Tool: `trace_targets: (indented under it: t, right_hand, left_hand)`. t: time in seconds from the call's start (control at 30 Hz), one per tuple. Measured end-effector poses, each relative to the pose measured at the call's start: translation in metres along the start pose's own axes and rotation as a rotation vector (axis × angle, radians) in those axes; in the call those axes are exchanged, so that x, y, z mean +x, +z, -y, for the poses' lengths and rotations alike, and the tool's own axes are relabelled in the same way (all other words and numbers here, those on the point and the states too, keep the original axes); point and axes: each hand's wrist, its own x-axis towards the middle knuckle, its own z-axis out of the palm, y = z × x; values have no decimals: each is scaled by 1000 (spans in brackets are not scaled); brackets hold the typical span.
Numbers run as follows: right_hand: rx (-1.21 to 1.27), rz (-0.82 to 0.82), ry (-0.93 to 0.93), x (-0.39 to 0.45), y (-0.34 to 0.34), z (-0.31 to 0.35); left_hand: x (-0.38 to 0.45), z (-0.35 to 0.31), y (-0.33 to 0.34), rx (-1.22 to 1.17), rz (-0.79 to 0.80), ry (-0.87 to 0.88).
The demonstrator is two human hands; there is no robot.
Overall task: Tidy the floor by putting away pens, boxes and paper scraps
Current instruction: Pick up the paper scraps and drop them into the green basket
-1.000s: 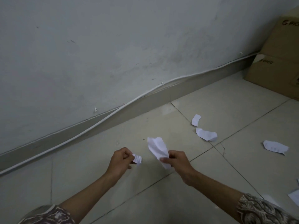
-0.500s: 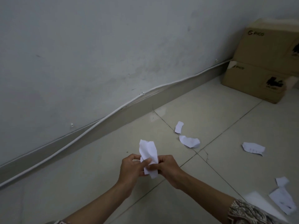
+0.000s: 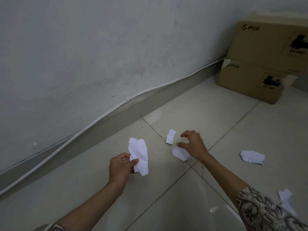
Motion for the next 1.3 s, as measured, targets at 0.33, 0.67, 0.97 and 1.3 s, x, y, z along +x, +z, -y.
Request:
trace_targets:
  t: [0.33,0.67,0.97,1.3]
  right_hand:
    - [-95,353,16,9,2,-23]
    - [466,123,-25,50,6,4]
    - [144,70,-131,61,44,-1]
    - [333,51,-132,17,16,-2]
  left_hand:
    - [24,7,-4,-1,-26,-2]
    - [39,11,-28,33,-26,35]
    - [46,12,-27,54,2,23]
    - [35,-15,19,82,131,41]
